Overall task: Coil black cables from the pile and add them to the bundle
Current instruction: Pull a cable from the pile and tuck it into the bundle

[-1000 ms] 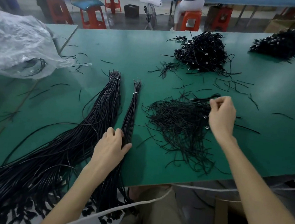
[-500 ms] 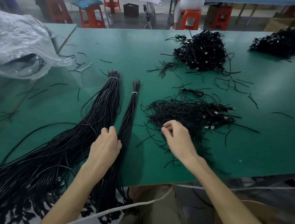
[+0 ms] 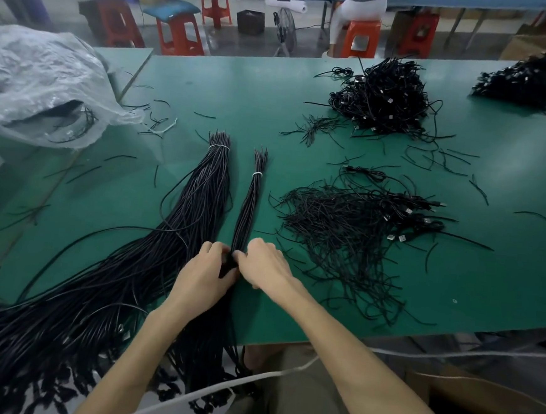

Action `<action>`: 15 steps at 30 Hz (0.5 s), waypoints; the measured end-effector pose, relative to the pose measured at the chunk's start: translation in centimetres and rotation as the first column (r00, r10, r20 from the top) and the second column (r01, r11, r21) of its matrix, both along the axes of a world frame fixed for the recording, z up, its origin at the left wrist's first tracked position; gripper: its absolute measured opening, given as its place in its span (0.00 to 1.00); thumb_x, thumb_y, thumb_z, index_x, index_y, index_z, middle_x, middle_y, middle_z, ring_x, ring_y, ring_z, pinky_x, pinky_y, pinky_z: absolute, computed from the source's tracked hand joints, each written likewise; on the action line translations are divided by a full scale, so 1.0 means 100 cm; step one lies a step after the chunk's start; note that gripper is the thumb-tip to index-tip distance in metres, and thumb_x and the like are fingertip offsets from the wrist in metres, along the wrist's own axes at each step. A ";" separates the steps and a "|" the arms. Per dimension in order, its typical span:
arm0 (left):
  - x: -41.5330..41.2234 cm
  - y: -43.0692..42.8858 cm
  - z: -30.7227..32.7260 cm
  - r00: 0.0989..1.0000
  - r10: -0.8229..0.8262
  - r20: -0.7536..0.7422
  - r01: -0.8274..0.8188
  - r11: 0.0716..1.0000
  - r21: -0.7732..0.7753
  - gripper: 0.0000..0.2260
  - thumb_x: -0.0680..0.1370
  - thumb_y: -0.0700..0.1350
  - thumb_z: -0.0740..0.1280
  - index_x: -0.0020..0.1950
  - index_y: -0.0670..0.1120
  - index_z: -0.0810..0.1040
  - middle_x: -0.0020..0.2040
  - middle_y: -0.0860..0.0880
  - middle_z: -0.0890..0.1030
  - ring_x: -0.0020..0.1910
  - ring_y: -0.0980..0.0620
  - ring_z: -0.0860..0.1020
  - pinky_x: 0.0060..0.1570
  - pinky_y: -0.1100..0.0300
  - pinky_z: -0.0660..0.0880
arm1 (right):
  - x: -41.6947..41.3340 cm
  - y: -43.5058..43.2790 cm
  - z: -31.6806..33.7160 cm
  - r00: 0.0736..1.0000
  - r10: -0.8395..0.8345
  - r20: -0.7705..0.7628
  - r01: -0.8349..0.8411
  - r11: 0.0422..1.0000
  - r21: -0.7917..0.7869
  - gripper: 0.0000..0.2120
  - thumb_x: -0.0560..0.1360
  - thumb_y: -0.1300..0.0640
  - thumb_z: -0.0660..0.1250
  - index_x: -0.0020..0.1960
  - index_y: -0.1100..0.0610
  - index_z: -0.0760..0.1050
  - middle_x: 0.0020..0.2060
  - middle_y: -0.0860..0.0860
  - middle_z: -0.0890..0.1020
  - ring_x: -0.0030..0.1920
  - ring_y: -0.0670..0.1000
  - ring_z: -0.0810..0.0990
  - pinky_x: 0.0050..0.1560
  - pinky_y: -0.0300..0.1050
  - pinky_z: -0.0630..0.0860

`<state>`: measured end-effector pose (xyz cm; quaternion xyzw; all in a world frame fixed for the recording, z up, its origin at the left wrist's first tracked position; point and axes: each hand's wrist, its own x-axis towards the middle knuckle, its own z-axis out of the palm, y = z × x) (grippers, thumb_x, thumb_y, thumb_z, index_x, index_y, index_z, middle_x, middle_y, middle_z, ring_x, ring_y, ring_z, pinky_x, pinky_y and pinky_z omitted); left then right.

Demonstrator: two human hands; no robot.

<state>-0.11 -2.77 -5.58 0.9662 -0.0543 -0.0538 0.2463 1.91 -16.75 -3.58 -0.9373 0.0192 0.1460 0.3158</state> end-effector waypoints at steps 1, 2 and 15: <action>0.000 0.002 -0.001 1.000 -0.002 -0.016 0.001 1.000 -0.020 0.19 0.81 0.52 0.70 0.68 0.45 0.72 0.61 0.48 0.73 0.52 0.45 0.79 0.48 0.52 0.75 | 0.000 0.000 0.000 1.000 0.010 -0.003 -0.010 1.000 -0.001 0.17 0.84 0.48 0.62 0.39 0.55 0.66 0.39 0.55 0.80 0.44 0.61 0.83 0.44 0.52 0.79; 0.000 0.003 -0.001 1.000 0.000 -0.026 -0.001 0.999 -0.040 0.20 0.80 0.51 0.71 0.69 0.45 0.72 0.62 0.48 0.73 0.53 0.45 0.79 0.49 0.52 0.75 | 0.000 0.001 0.000 1.000 0.017 -0.008 -0.017 1.000 0.002 0.17 0.84 0.48 0.62 0.40 0.56 0.69 0.38 0.56 0.82 0.43 0.61 0.84 0.45 0.53 0.81; -0.006 0.003 -0.009 0.989 -0.088 0.119 0.107 0.981 -0.164 0.21 0.82 0.51 0.67 0.75 0.49 0.71 0.60 0.50 0.69 0.53 0.48 0.78 0.53 0.51 0.77 | 0.001 -0.015 -0.005 0.988 -0.058 -0.142 0.121 0.868 0.482 0.08 0.75 0.54 0.65 0.40 0.57 0.74 0.29 0.51 0.77 0.26 0.49 0.74 0.28 0.42 0.68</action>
